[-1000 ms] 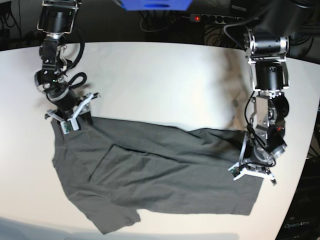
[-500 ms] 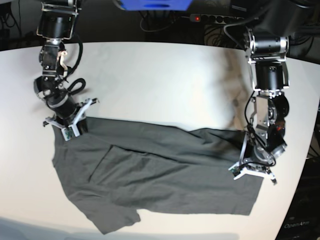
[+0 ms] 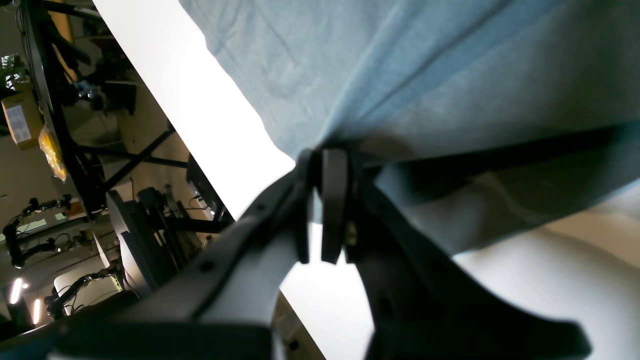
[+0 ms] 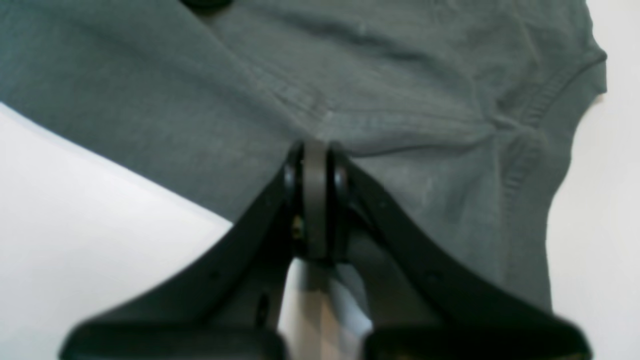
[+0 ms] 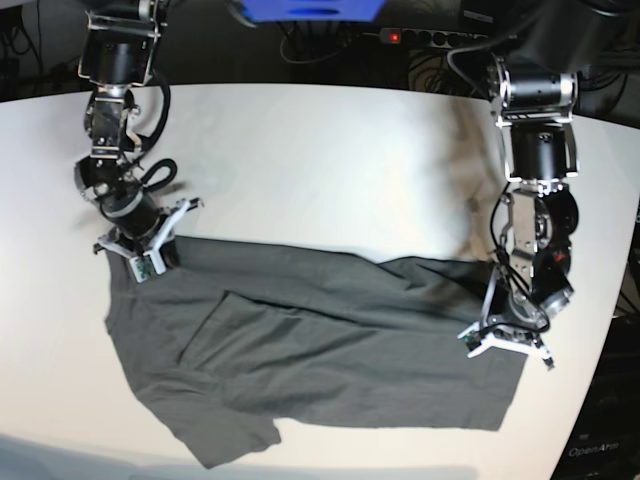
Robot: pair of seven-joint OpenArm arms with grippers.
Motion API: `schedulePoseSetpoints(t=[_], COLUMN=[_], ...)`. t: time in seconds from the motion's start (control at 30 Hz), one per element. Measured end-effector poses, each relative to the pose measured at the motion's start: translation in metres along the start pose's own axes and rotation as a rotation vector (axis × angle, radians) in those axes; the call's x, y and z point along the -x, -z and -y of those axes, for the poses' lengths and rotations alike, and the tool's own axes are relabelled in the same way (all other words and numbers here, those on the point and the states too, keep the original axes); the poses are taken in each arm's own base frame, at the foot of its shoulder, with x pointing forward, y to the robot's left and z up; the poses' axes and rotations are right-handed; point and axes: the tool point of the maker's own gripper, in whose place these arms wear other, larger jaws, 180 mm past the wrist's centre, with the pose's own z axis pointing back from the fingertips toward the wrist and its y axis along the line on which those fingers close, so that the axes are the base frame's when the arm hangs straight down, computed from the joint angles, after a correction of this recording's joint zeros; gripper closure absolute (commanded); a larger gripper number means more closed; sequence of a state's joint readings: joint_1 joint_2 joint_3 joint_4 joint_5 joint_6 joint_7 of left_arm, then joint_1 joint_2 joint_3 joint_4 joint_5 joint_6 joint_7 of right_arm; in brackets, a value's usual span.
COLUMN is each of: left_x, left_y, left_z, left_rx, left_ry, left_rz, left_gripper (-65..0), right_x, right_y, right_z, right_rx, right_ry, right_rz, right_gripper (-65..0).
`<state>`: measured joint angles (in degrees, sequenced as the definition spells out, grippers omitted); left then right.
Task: Fold the T-shirt properly
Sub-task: 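Close both grippers on the folded edge of the gray shirt, then pull the gray shirt by its folded edge toward the arm bases with both grippers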
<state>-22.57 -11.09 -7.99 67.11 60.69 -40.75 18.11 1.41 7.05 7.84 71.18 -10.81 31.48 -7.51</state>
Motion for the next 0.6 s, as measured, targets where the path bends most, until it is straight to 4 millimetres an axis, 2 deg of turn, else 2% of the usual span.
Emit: schedulePoseSetpoints(t=[0.27,0.6], left_x=[0.002,-0.007], left_y=[0.008,0.011], left_z=[0.005,-0.008], left_rx=[0.035,0.026], left_ry=[-0.007,-0.006], left_rz=[-0.011,0.001], left_gripper=[-2.6,-2.6], right_x=[0.005,0.007], right_y=[0.001,-0.001], right_z=[-0.001,-0.004], right_rx=[-0.006,-0.009], right_ry=[0.028,0.029], right_rz=[0.012,0.031], right_gripper=[-0.4,-0.4])
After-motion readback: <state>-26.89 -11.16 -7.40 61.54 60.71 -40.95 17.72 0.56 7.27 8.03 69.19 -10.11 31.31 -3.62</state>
